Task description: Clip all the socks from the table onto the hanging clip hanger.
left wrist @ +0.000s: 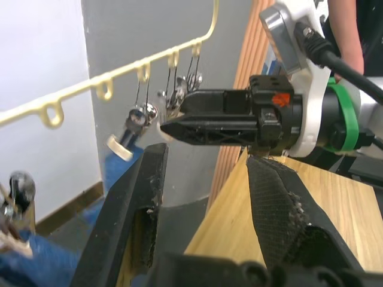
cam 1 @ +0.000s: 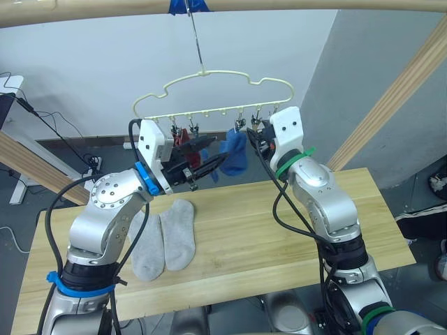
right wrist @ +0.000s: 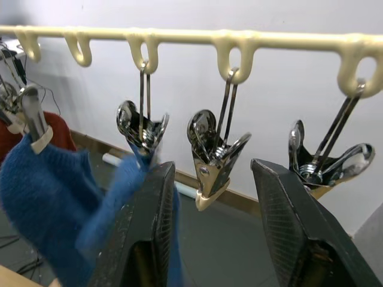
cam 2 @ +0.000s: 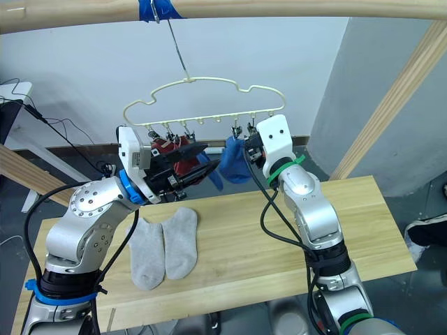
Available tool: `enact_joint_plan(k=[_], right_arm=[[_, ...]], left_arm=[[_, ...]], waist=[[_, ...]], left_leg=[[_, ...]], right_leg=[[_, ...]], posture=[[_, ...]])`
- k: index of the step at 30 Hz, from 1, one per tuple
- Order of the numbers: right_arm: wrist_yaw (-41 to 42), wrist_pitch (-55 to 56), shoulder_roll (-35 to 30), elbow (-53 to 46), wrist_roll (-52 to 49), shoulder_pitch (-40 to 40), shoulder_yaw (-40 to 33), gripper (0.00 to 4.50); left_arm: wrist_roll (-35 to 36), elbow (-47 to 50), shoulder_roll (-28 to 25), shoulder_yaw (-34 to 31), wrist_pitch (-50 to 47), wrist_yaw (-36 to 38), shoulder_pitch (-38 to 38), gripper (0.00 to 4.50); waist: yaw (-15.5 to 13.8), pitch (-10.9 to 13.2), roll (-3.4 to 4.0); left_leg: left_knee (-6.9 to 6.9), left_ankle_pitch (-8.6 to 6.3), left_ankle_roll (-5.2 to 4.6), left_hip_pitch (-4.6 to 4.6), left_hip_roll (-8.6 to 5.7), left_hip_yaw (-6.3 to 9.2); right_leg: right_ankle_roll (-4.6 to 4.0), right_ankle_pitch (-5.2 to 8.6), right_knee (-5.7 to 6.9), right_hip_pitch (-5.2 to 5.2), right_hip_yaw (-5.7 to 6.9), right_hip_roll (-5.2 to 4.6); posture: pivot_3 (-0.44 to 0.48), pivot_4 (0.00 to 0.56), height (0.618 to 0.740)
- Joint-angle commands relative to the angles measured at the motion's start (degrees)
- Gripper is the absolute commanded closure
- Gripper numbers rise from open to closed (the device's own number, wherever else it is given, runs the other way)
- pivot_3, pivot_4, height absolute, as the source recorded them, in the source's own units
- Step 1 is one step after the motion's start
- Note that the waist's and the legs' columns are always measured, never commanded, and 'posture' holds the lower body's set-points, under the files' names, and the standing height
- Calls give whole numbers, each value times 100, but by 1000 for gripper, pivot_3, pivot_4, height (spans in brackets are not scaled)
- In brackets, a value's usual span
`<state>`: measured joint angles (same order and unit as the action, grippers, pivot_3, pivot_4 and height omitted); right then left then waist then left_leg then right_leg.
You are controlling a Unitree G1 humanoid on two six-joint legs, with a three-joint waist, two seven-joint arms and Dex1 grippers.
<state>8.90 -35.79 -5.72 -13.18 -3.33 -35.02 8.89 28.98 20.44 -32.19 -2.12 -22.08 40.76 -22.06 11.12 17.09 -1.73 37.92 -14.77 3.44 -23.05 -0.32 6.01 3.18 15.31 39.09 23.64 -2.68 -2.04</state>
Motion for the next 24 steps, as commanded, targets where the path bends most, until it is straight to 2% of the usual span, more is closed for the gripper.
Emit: enact_joint_plan(k=[1, 24], right_arm=[[-185, 146, 136, -125, 55, -153, -157, 2405], [-792, -810, 1057, -424, -285, -235, -814, 2405]], left_arm=[[-21, 133, 31, -50, 82, 7, -77, 2202], [-127, 18, 172, 17, 151, 127, -275, 2202]], waist=[[0, 0, 0], [2, 0, 1]], left_leg=[[0, 0, 0, 0, 0, 0], [0, 0, 0, 0, 0, 0]], right_leg=[[0, 0, 0, 0, 0, 0], [-1, 0, 1, 1, 0, -1]], posture=[[-257, 228, 739], [-264, 228, 739]])
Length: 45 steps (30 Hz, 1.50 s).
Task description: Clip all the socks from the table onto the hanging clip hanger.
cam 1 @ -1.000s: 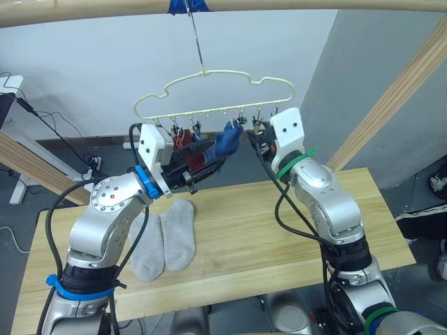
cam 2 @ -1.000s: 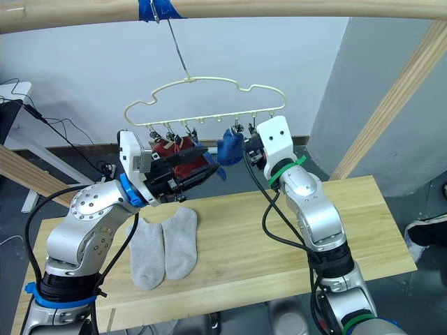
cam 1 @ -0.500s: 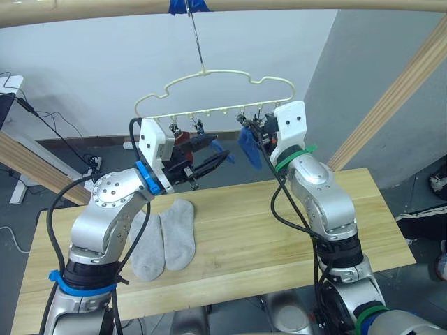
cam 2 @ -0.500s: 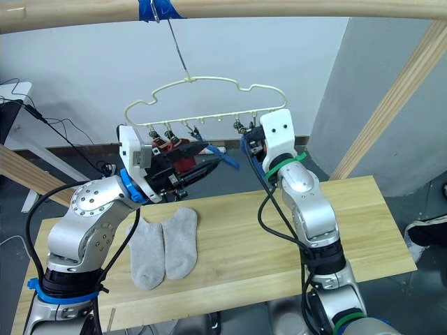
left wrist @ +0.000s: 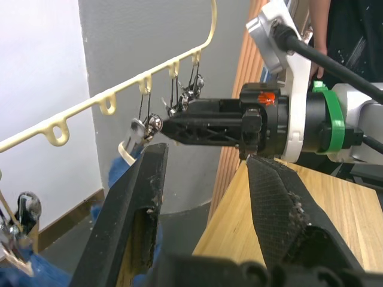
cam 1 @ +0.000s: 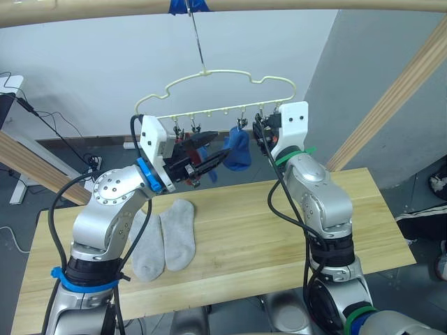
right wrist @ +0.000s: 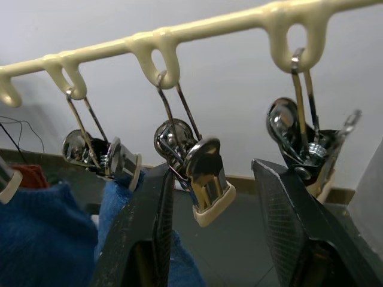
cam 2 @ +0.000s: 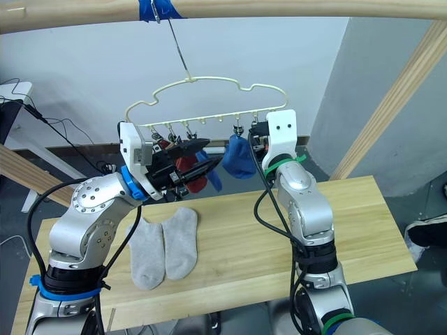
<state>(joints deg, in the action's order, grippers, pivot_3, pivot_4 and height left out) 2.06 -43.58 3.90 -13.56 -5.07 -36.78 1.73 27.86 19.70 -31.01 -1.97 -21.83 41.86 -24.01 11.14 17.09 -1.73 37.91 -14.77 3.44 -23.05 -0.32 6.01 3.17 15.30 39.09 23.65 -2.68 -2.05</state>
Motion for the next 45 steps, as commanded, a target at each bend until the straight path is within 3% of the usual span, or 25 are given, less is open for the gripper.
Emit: enact_joint_plan(k=[1, 11, 34, 37, 41, 45], right_arm=[[-125, -72, 125, -434, -146, -57, -123, 2405], [-210, -395, 189, -849, -172, 51, -107, 2405], [-70, -310, 345, -681, -494, -113, -215, 2405], [-58, -300, 342, -688, -512, -108, -212, 2996], [-48, -274, 318, -693, -535, -106, -192, 4182], [-25, -249, 272, -703, -552, -99, -145, 4396]], left_arm=[[-16, 94, 57, 9, 127, 27, -80, 2202], [-48, 44, 96, 5, 158, 111, -84, 2202], [-125, -52, 140, 38, 255, 200, -76, 2202], [-125, -53, 147, 43, 254, 198, -58, 2167], [-132, -53, 146, 45, 259, 202, -5, 2167], [-161, -55, 153, 2, 245, 124, 174, 2167]], waist=[[0, 0, 0], [5, 0, 1], [12, -1, 1], [13, -1, 1], [13, -1, 1], [13, -1, 2]], left_leg=[[0, 0, 0, 0, 0, 0], [0, 0, 0, 0, 0, 0], [0, 0, 0, 0, 0, 0], [0, 0, 0, 0, 0, 0], [0, 0, 0, 0, 0, 0], [0, 0, 0, 0, 1, 0]], right_leg=[[0, 0, 0, 0, 0, 0], [0, 0, 1, 0, 0, 0], [0, 0, 1, 1, 0, 0], [0, 0, 1, 1, 0, 0], [0, 0, 1, 1, 0, 0], [0, 0, 0, 1, 0, 0]], posture=[[-264, 228, 739], [-279, 227, 739], [-280, 223, 739], [-280, 223, 739], [-280, 223, 739], [-280, 225, 739]])
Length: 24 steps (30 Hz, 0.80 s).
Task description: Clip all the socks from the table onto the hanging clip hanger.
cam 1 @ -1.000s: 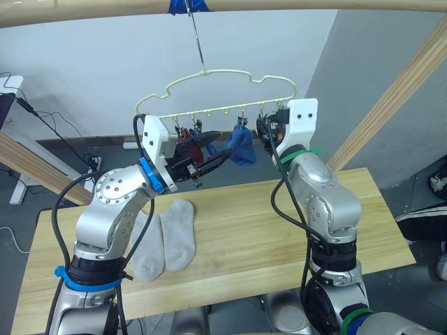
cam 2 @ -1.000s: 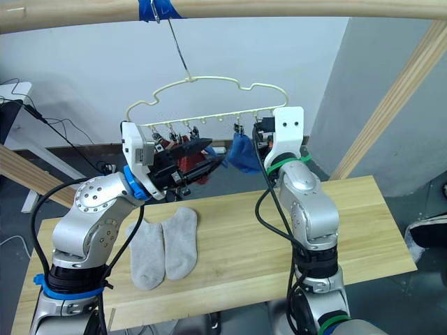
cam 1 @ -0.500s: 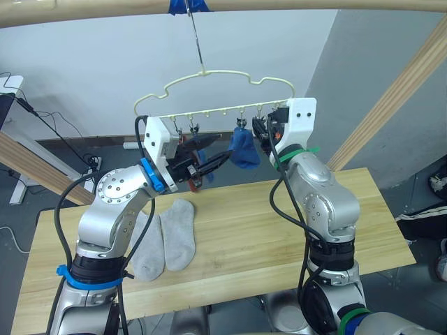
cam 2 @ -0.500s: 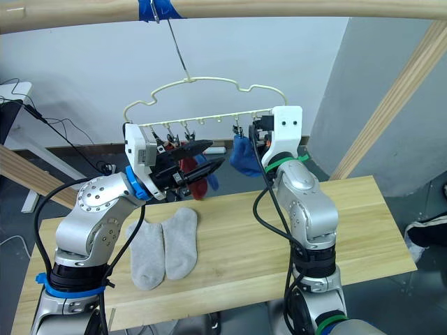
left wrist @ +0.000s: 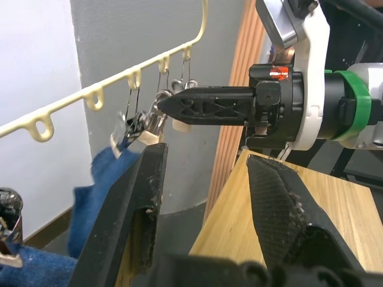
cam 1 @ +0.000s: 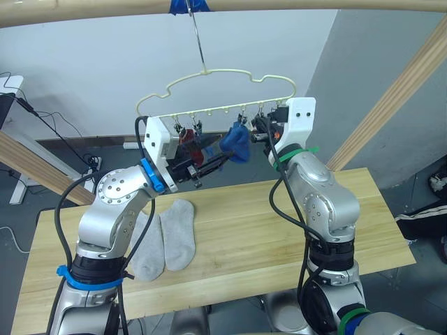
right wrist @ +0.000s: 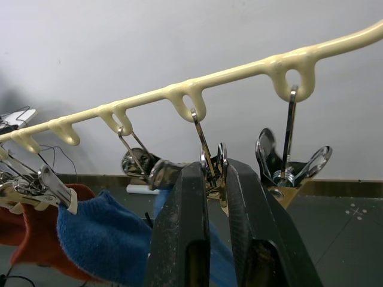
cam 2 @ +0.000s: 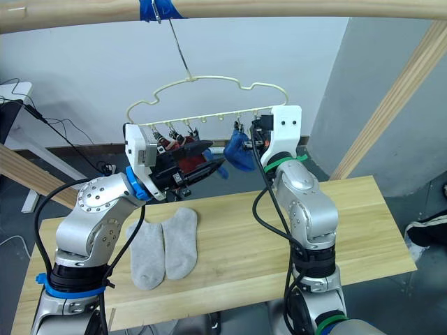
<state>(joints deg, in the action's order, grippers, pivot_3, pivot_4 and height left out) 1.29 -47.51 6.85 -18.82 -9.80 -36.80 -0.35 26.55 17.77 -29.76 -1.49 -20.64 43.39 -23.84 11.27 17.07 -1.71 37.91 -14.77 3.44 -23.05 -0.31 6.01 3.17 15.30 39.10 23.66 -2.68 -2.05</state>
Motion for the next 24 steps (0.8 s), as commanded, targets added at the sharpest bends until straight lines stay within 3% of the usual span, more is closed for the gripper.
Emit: enact_joint_plan(k=[1, 6, 9, 14, 18, 24], right_arm=[[54, 142, -33, -184, -84, -93, 71, 4396], [67, 145, -82, -192, -124, -85, 98, 4396], [84, 153, -100, -184, -124, -81, 122, 4396], [103, 124, -127, -203, -124, -70, 133, 4396], [158, 77, -171, -202, -145, -80, 170, 4396], [191, 40, -204, -202, -168, -87, 192, 4396]], left_arm=[[-48, 143, 32, -55, 116, -71, 219, 2167], [-385, 153, 15, -28, 224, -294, 771, 2167], [-512, 84, 303, -218, 48, -931, 1251, 2167], [-1272, -16, 605, -96, 39, -1840, 2140, 1098], [-1770, -553, 1226, -106, -156, -2873, 2552, 22], [-1995, -998, 1568, -16, -321, -3175, 2668, 13]], waist=[[1, 0, 1], [2, -1, 1], [2, -10, 8], [3, -12, 9], [-11, -19, 11], [-9, -22, 10]], left_leg=[[0, 0, 0, 0, 0, -1], [-2, 0, 0, 1, 2, -1], [-1, 0, 0, 1, 4, -1], [-3, -1, -1, 1, 7, -2], [2, -1, -1, 2, 7, 0], [1, -1, -1, 2, 1, 3]], right_leg=[[0, 0, 0, 0, 0, 0], [0, 0, 0, 1, -1, 0], [0, 0, 1, 1, -3, -2], [0, 0, 0, 3, -3, -3], [0, 0, 3, 1, -2, -5], [2, -1, 3, 0, 2, -4]], posture=[[-280, 226, 739], [-279, 228, 739], [-279, 228, 739], [-276, 233, 739], [-273, 236, 739], [-280, 237, 739]])
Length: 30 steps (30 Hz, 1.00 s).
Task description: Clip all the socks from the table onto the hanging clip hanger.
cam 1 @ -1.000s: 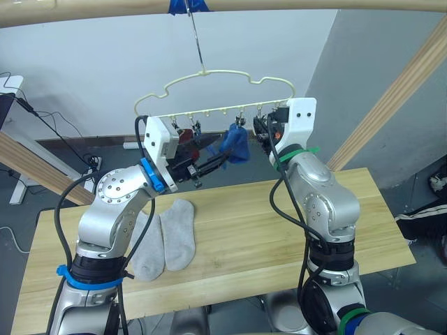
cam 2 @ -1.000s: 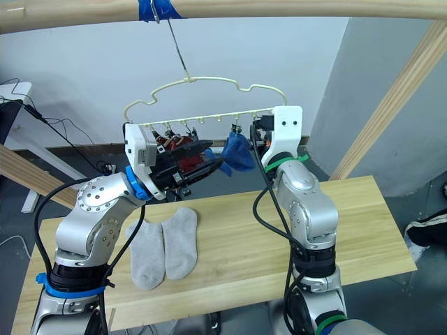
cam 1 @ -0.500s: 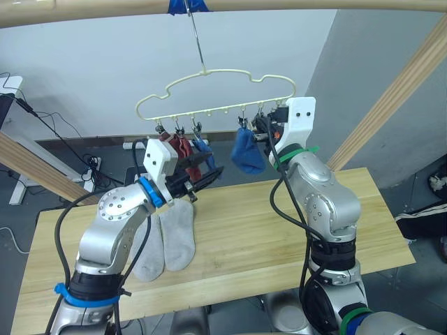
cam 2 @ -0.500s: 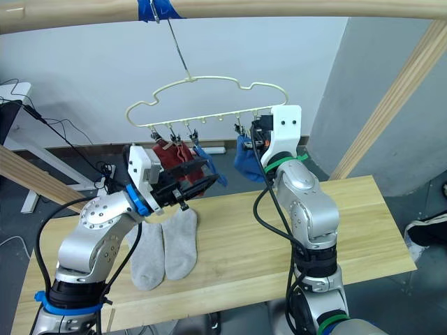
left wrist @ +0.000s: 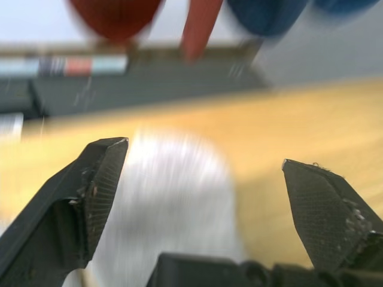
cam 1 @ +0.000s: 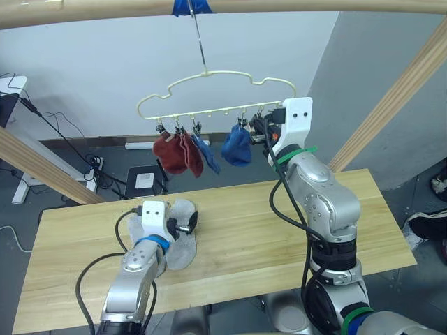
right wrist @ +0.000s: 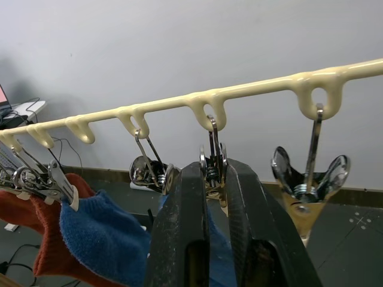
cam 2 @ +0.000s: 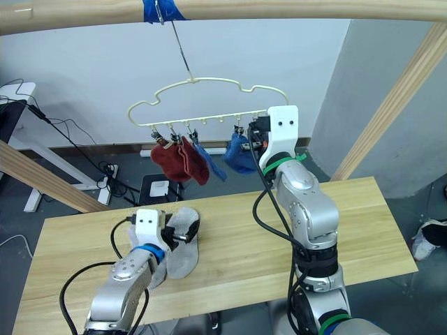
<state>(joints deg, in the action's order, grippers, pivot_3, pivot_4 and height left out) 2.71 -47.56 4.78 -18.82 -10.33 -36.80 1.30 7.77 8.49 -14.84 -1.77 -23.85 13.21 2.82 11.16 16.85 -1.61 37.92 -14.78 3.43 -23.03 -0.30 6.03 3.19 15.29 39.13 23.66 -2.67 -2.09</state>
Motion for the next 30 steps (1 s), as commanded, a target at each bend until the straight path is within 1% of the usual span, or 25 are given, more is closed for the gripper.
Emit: enact_joint_plan(k=[1, 4, 8, 11, 14, 18, 22, 29, 30], right_arm=[[54, 38, 2, -207, -117, -86, 30, 4396], [60, 6, 3, -237, -118, -75, 42, 4396], [64, -25, 5, -252, -116, -73, 50, 4396], [66, -32, 7, -259, -101, -69, 58, 4396], [69, -40, 4, -274, -95, -64, 61, 4396], [71, -43, -2, -280, -94, -62, 58, 4396], [69, -37, -2, -270, -91, -77, 57, 4396], [67, -36, -6, -259, -90, -82, 50, 4396], [66, -34, -6, -255, -89, -86, 50, 4396]], left_arm=[[-152, -167, 117, -18, -4, -238, -29, 13], [-220, -441, 214, -29, -139, -390, -206, 13], [-268, -546, 275, -8, -351, -486, -307, 13], [-277, -571, 247, 54, -499, -391, -287, 13], [-301, -577, 205, 89, -494, -309, -251, 627], [-317, -560, 194, 90, -493, -308, -237, 1754], [-311, -549, 206, 24, -542, -376, -200, 2558], [-217, -490, 170, 46, -473, -162, -119, 4430], [-204, -478, 157, 63, -450, -104, -115, 4493]], waist=[[3, -1, 2], [7, -3, 2], [10, -9, 3], [16, -35, 13], [18, -55, 19], [20, -57, 20], [20, -58, 20], [20, -58, 20], [20, -58, 20]], left_leg=[[0, 0, 0, 0, 0, -1], [1, 0, 0, 0, -1, -3], [1, 0, 0, 0, -2, -3], [0, 0, 0, 1, -1, -5], [-1, 0, 0, 2, -1, -5], [1, 0, 0, 8, -1, -4], [1, 1, -1, 8, -1, -3], [-1, 0, -1, 8, -1, -3], [-1, 1, -1, 8, -1, -4]], right_leg=[[-1, -1, 0, 0, 0, 1], [-3, -2, 0, 0, -1, 1], [-3, -2, 0, 0, -2, 1], [-3, -2, -1, 0, -3, 1], [-3, -2, -1, 0, -2, 2], [-3, -2, -1, -7, -3, 2], [-3, -2, -1, -9, -2, 2], [-3, -2, -4, -9, -3, 1], [-3, -2, -4, -9, -3, 1]], posture=[[-280, 237, 739], [-291, 239, 739], [-299, 237, 739], [-302, 235, 739], [-304, 235, 739], [-303, 235, 739], [-303, 235, 739], [-304, 238, 739], [-305, 238, 739]])
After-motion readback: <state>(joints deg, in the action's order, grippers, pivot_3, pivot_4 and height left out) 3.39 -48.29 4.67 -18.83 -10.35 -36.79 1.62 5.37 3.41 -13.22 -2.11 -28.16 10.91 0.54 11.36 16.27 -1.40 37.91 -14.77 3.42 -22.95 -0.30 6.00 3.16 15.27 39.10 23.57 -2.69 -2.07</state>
